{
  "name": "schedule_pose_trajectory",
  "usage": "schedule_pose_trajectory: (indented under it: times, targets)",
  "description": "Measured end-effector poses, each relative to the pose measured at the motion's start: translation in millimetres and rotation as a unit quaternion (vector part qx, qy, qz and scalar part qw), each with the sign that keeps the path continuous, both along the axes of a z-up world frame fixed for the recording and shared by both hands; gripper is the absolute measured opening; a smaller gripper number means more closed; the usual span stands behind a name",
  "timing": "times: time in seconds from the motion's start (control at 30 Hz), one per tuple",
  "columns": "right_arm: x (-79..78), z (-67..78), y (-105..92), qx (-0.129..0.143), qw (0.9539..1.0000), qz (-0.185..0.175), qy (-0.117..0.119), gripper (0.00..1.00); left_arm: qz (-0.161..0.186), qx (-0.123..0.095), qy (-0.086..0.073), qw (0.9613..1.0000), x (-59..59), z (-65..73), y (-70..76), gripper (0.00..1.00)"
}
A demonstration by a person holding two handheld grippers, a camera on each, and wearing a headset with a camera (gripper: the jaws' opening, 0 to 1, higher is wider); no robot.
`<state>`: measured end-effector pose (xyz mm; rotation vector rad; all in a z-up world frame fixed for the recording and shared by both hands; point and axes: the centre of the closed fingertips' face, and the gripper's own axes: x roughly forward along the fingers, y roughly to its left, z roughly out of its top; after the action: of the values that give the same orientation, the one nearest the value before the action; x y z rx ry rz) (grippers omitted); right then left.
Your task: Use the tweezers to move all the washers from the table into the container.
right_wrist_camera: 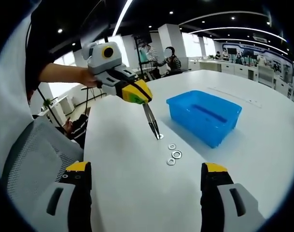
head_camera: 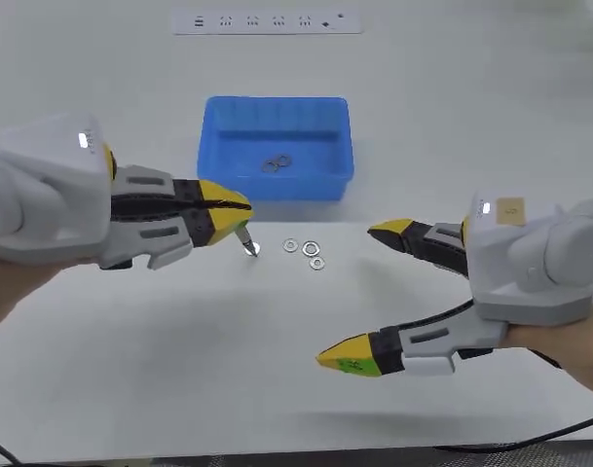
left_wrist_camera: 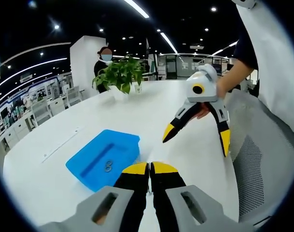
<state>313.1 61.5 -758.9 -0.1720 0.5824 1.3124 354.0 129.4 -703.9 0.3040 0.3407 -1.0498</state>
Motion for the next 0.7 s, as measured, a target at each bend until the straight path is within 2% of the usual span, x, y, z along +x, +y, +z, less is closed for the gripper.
schedule_pose_trajectory:
  times: [0.13,0.27,0.37,0.57,0.7]
  targets:
    - [4.4,2.2,7.8,0.000,0.9999,0.012,-0.009,0.93,0.005,-0.001,0.002,1.0000,1.4,0.2,-1.3,0.05]
    - [15.1,6.8,21.3,-0.005,0.9989,0.034,-0.033,0.81,-0.002,0.011,0.000,0.9999,0.7,-0.2,-0.9,0.05]
    - [19.7,9.6,34.2,-0.003,0.9976,0.055,-0.042,0.80,-0.009,0.018,0.003,0.9998,-1.7,-0.6,-1.8,0.05]
    - [22.9,6.4,56.8,-0.019,0.9916,0.106,-0.072,0.74,-0.007,0.023,0.002,0.9997,-2.7,-0.7,-4.0,0.05]
    - [25.8,6.0,71.6,-0.018,0.9869,0.137,-0.084,0.61,-0.005,0.021,0.002,0.9998,-1.4,-0.7,-5.0,0.05]
